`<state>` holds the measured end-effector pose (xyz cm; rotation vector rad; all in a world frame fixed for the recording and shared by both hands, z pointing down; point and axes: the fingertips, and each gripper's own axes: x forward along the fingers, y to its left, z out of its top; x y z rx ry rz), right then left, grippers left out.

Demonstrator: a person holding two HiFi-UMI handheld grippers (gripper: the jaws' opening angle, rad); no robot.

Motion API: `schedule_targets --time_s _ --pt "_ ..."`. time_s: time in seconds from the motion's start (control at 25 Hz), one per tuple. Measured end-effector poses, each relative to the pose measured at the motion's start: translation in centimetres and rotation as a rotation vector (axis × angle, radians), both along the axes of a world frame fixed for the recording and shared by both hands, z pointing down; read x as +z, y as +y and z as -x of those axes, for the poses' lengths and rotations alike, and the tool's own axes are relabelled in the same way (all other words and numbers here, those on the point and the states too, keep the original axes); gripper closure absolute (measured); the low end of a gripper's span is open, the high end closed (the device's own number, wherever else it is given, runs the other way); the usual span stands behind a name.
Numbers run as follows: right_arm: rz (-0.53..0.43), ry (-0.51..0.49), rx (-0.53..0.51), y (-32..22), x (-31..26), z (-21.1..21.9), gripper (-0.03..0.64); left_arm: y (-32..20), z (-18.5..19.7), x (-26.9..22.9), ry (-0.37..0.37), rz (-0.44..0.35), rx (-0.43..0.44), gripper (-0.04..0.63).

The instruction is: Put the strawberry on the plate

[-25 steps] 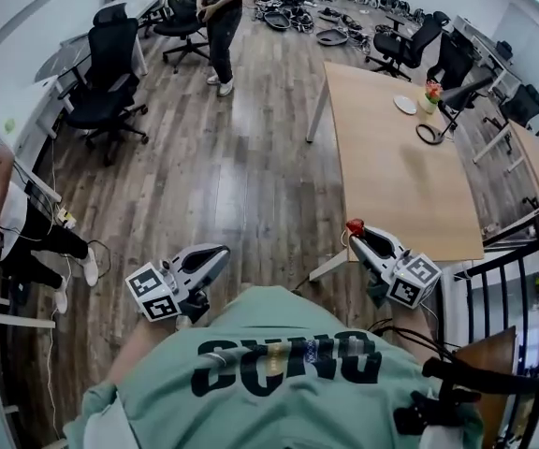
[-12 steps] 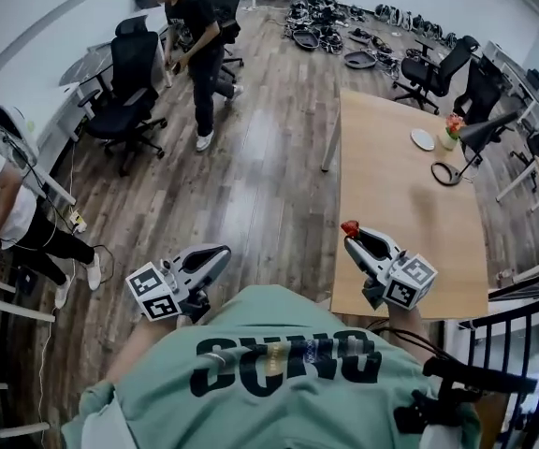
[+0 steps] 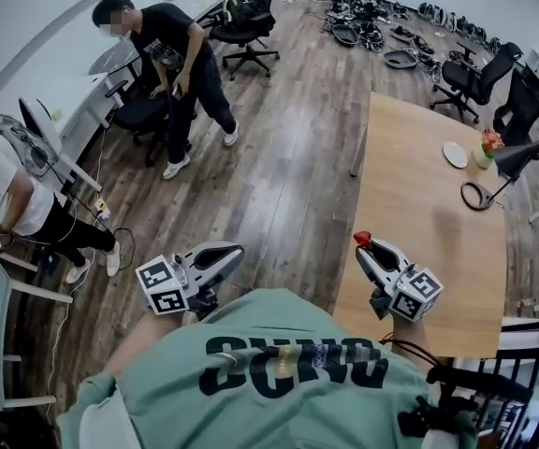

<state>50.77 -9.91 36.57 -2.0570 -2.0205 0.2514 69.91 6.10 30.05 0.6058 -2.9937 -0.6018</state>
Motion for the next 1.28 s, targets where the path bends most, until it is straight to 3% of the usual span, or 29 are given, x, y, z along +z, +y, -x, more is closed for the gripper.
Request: schedule_targets --time_s 0.16,0.32,0.8,1.04,1.28 --pt "-0.025 0.017 0.012 2.2 0.9 2.2 0.505 2.3 2.8 0.7 -0.005 -0.023 0.020 0.591" --pt "-0.055 -0.029 0.035 6.1 0.6 4.4 0.505 6.5 5.7 1.8 -0.037 -0.047 0.064 0.591" --pt "-0.013 -0.077 0.099 26.7 -3.6 8.7 0.505 28.6 10.1 1.1 -0.081 -0.018 0.099 0.591" --pt "-0.046 -0.051 0.146 29.1 -2.3 12.7 0.505 32.5 14.7 1.8 -0.059 -0.047 0.137 0.591" --pt "-0.023 -0.029 0.196 29.3 -2.2 22.2 0.505 33.0 24.3 2.3 -0.037 -0.041 0.175 0.591"
